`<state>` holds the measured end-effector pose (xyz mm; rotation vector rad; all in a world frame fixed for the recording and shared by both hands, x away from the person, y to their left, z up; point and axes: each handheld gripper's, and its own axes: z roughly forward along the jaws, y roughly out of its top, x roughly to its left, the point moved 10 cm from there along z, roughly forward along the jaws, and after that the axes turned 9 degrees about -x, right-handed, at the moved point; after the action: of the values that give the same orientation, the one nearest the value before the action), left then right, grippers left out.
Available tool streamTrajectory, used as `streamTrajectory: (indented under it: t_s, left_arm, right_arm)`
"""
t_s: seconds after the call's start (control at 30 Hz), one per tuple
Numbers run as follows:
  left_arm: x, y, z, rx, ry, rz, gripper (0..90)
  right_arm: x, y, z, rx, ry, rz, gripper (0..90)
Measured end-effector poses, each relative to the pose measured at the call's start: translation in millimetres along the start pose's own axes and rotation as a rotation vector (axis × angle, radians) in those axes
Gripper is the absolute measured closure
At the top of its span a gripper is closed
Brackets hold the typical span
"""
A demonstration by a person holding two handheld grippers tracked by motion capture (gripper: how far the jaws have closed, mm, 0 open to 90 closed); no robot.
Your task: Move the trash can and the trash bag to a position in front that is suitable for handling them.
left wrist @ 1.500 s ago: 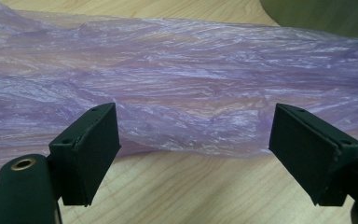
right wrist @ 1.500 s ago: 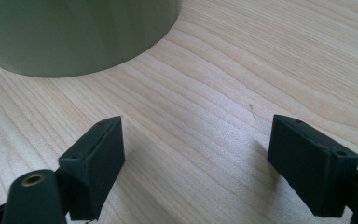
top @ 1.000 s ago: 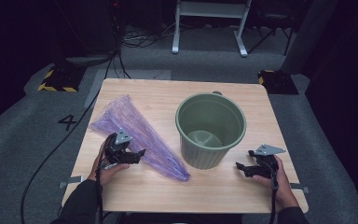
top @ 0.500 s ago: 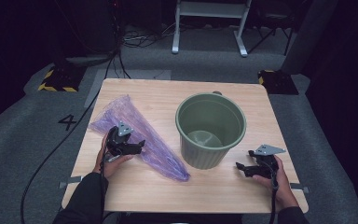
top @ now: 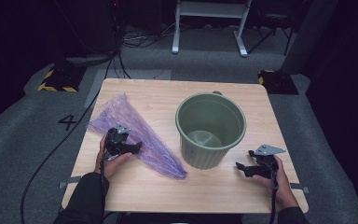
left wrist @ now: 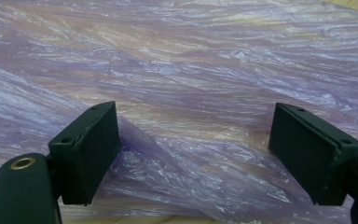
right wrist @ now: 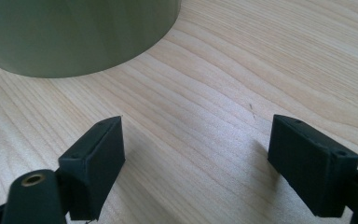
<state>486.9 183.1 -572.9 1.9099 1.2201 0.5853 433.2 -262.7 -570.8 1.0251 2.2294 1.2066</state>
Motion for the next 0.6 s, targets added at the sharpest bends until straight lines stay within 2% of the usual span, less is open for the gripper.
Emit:
streamTrajectory:
  t_s: [0.23, 0.37, 0.43, 0.5, 0.6]
  left_arm:
    - [1.0, -0.1, 1.2, -0.016, 0.013, 0.006, 16.1]
    - [1.0, 0.4, 0.9, -0.021, 0.02, 0.003, 19.4]
    - [-0.5, 1.2, -0.2, -0.036, 0.014, 0.005, 25.2]
    - [-2.5, 1.9, -2.0, -0.052, 0.006, 0.014, 38.9]
    - [-5.3, 2.2, -2.8, -0.058, -0.008, 0.024, 54.2]
  right_arm:
    - [0.0, 0.0, 0.0, 0.0, -0.001, 0.0, 18.4]
    - [0.0, -0.1, -0.1, 0.0, -0.001, 0.001, 18.4]
    - [0.0, -0.1, -0.1, 0.0, -0.002, 0.001, 18.5]
    - [0.1, -0.1, -0.2, 0.0, -0.003, 0.002, 18.5]
    - [0.1, -0.1, -0.2, 0.0, -0.003, 0.002, 18.5]
